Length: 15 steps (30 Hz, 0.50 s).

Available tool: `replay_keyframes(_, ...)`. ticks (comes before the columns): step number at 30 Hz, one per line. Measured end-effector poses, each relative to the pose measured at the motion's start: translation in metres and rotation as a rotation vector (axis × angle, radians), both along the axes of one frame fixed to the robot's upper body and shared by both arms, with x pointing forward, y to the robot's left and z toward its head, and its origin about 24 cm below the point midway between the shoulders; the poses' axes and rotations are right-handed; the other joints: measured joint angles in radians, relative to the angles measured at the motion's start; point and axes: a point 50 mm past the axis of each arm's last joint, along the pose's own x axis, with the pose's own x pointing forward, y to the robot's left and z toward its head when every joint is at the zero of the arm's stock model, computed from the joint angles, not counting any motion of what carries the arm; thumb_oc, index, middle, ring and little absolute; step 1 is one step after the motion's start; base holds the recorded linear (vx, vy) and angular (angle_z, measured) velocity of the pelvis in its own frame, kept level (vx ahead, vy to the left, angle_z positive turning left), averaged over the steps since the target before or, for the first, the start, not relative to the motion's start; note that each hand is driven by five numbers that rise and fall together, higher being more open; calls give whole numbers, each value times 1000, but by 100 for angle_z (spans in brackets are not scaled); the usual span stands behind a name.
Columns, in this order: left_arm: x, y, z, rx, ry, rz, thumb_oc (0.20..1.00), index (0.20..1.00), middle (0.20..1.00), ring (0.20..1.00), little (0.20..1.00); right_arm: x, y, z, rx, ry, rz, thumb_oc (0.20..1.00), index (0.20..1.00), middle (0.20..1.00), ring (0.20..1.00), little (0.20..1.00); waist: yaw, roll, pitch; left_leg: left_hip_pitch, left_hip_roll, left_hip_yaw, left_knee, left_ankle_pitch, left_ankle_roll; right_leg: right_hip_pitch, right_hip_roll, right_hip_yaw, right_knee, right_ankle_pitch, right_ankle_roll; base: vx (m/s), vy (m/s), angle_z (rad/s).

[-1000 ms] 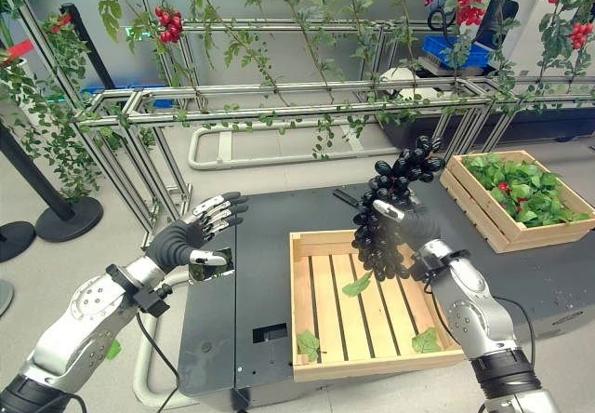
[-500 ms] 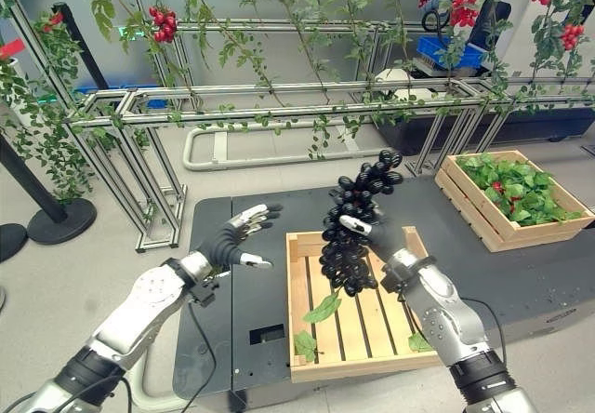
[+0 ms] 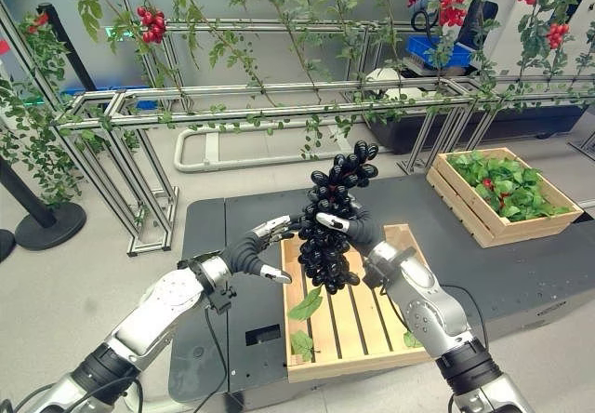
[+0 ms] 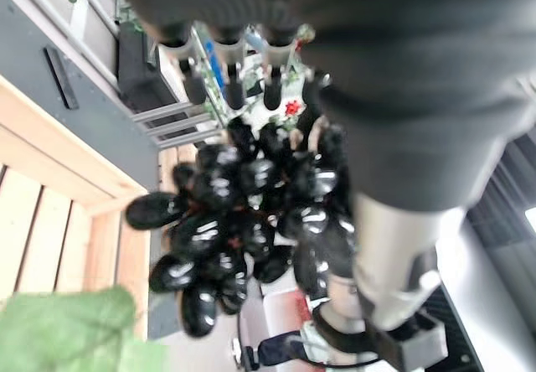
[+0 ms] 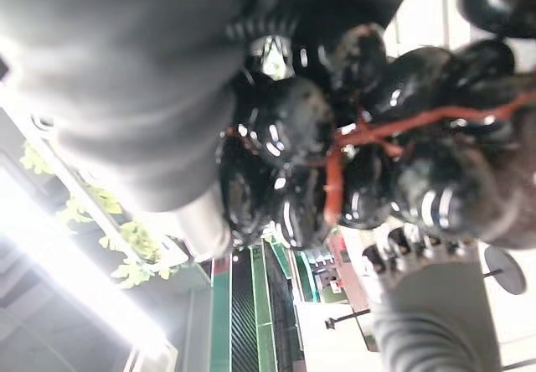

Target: Pick up the fruits from the basket on one side to the basket on the other side

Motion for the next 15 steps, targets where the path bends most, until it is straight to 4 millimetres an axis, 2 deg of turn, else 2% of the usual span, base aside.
replay_keyframes(15, -2, -12, -9, -1, 55, -43, 1000, 1000, 1000, 1000, 1000, 0, 24, 2, 25, -8, 74, 200, 200, 200, 200, 200, 0, 1, -1, 0, -1, 9, 0, -1, 1, -5, -2, 10, 0, 3, 0, 1, 2, -1)
